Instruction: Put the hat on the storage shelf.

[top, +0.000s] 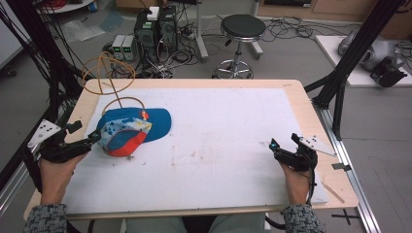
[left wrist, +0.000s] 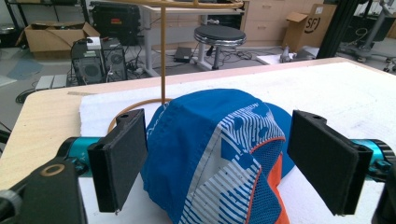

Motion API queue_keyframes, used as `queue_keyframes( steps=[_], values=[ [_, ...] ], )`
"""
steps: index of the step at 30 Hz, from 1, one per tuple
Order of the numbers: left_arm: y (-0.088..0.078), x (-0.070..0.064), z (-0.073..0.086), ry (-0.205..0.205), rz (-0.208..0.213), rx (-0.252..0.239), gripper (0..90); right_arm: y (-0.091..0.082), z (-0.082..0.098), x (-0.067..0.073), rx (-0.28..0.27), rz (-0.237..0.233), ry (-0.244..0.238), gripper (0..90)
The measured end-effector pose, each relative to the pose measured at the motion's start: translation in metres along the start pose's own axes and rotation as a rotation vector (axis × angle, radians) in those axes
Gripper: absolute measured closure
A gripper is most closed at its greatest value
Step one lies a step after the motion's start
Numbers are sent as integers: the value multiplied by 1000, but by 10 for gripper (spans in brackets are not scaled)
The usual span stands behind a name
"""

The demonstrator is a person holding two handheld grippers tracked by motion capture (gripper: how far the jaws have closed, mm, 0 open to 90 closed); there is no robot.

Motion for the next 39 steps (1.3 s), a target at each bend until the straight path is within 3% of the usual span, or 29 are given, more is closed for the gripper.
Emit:
queue_keyframes(
  steps=[10, 16, 20, 24, 31, 39],
  values=[
    [4, -2, -4, 2, 12, -11, 205, -2, 0, 1, -4, -12, -18, 128],
    [12, -5, -5, 0, 19, -20, 206, -5, 1, 3, 2, -28, -26, 127],
    [20, -8, -3, 16, 27, -14, 206, -9, 2, 4, 6, -39, -63, 128],
    [28, -10, -1, 30, 32, -25, 206, -14, 3, 4, 11, -42, -59, 129],
    [39, 0, 10, 33, 1, -1, 213, -22, 4, 1, 17, -40, -60, 129],
    [44, 0, 16, 29, 11, 11, 247, -26, 4, -1, 19, -40, -57, 134]
  ],
)
Point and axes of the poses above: each handheld gripper's, and its own axes: y roughly forward along the jaws, z roughly out of its underside, x roughly to its left, the point moved 7 cm from there along y, roughly forward along the jaws, and after that the axes turned 15 degrees about -x, right-handed, at the moved point
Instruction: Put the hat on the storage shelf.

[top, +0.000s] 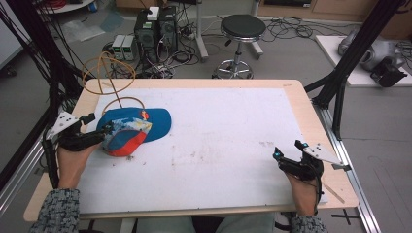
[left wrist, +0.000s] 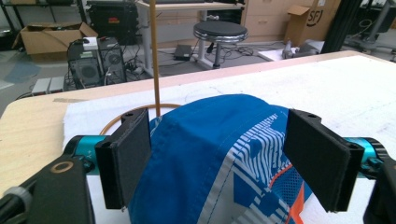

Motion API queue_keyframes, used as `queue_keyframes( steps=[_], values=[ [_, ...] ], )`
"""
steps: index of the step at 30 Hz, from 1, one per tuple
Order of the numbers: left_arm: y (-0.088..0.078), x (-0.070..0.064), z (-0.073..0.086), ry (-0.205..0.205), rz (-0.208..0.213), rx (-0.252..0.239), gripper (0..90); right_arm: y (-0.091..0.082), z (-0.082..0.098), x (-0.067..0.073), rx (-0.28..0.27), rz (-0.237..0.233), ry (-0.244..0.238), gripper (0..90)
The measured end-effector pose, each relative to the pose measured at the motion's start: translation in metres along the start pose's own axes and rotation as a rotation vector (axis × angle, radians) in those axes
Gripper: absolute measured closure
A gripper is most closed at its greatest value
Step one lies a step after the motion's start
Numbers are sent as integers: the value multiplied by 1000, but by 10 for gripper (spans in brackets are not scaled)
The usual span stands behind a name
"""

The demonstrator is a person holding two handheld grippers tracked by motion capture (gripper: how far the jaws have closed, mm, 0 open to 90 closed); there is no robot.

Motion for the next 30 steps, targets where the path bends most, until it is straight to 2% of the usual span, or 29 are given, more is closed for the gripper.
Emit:
queue_keyframes(
  steps=[6, 9, 11, 14, 16, 17, 19, 21, 24, 25, 26, 30],
  values=[
    [4, 2, 6, 19, -9, 22, 262, -2, 0, -1, 2, 3, 1, 134],
    [7, 3, 8, 28, -11, 24, 300, -4, 1, -1, 6, 6, -4, 134],
    [9, 5, 13, 40, -17, 47, 316, -5, 1, -2, 5, 6, -3, 135],
    [10, 5, 15, 35, -14, 61, 354, -6, 1, -2, 6, 7, -1, 136],
    [9, 3, 16, 35, 7, 64, 416, -6, 0, -3, 2, 8, 0, 136],
    [9, 2, 15, 34, 17, 59, 493, -8, 0, -3, 0, 9, 3, 136],
    [8, -1, 15, 49, 29, 60, 528, -8, 0, -3, -1, 9, 5, 136],
    [8, -2, 15, 64, 42, 71, 642, -8, 0, -3, 4, 9, 0, 136],
    [8, -3, 16, 67, 43, 77, 728, -8, 0, -2, 3, 10, -2, 137],
    [8, -3, 16, 68, 46, 76, 728, -8, 0, -2, 3, 10, -2, 137],
    [8, -2, 16, 66, 52, 78, 779, -9, 0, -2, 5, 11, -4, 137],
    [8, -3, 16, 58, 60, 77, 840, -10, 0, -3, 5, 11, -10, 137]
  ],
)
Point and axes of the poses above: each handheld gripper's, and its own axes: y roughly forward along the jaws, z roughly out of its underside, x roughly to its left, the point moved 7 cm from there along y, roughly forward along the jaws, and after that the axes turned 15 degrees about -x, right-handed, at the moved point
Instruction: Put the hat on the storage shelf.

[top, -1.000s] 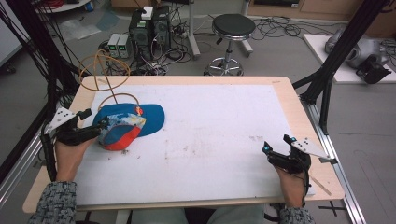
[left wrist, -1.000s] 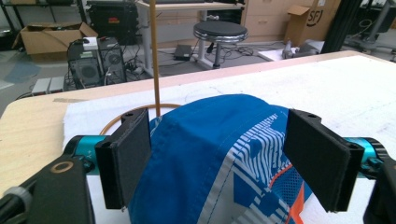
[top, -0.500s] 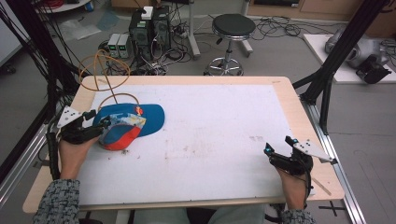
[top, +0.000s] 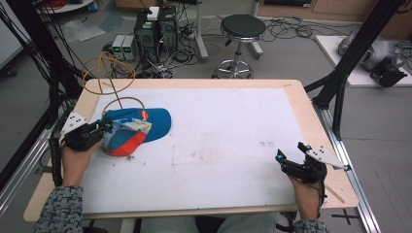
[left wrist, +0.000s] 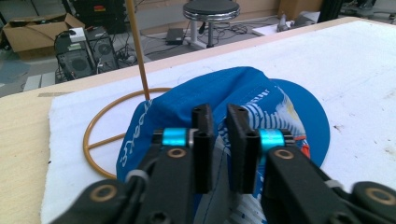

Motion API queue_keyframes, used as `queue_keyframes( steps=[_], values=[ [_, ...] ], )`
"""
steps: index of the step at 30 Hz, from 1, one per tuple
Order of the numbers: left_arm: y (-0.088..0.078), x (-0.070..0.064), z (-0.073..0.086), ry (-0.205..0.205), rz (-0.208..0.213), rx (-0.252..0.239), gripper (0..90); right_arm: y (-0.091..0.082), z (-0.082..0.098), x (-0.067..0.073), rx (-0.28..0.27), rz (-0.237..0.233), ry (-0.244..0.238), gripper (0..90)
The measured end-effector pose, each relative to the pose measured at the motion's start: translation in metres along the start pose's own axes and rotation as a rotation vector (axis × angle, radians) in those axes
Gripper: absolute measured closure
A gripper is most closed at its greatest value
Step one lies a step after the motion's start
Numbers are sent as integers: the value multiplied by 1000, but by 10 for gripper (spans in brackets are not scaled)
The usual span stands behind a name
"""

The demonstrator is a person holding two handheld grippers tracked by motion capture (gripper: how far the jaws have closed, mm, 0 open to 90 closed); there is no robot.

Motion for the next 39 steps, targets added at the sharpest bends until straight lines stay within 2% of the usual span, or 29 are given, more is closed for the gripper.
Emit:
queue_keyframes(
  steps=[7, 16, 28, 36, 39],
  values=[
    [-2, -4, -4, -7, 24, -11, 874, 0, 0, 0, -1, -1, 8, 137],
    [-4, -17, -23, -18, 75, -57, 877, 0, 0, 1, 3, 0, 8, 138],
    [-4, -42, -45, 24, 132, -84, 879, -1, 0, 0, 1, 9, 27, 138],
    [-10, -46, -57, 33, 148, -103, 879, 3, 0, 3, 6, 5, 33, 137],
    [-10, -46, -57, 41, 154, -89, 879, 4, 0, 3, 3, 7, 42, 137]
  ],
)
Point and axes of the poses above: each handheld gripper's, and its own axes: y roughly forward along the jaws, z roughly out of its underside, x roughly to its left, the point moved 7 cm from there along y, roughly forward along the jaws, and after that the axes turned 15 degrees about -x, right-handed, at the moved point
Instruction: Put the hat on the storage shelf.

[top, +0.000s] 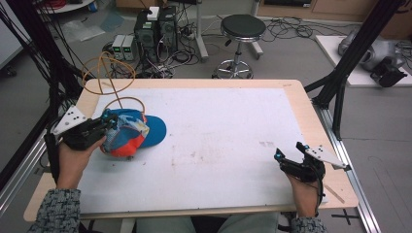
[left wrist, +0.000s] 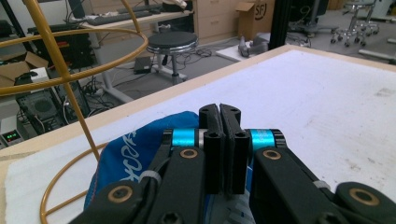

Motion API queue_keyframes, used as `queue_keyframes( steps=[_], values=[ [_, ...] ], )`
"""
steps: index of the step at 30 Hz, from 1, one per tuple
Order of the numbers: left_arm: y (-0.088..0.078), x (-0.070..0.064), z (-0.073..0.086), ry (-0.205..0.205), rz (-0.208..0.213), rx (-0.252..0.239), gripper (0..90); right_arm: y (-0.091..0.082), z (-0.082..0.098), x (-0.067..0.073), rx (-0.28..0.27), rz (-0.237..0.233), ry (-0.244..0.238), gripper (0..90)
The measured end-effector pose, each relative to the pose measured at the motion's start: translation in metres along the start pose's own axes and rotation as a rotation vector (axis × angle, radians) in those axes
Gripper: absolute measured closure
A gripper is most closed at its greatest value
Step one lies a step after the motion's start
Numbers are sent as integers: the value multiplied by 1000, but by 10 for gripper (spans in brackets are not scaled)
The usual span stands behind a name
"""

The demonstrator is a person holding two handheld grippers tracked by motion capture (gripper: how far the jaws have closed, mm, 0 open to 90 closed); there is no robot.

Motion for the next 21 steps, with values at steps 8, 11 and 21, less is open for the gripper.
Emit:
queue_keyframes(
  steps=[8, 11, 21],
  values=[
    [4, -1, -9, 25, 41, 12, 879, 4, 1, 3, 5, -14, -9, 137],
    [8, -3, -14, 30, 56, 12, 879, 5, 1, 4, 12, -18, -5, 137],
    [15, -7, -32, 6, 113, -7, 878, 5, 2, 4, 14, -20, -9, 137]
  ],
)
Point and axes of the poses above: each handheld gripper's, and its own axes: y roughly forward along the jaws, z roughly out of its underside, x roughly to its left, the point moved 7 cm from there along y, roughly forward along the jaws, and after that the axes turned 15 degrees about -x, right-handed, at the moved point
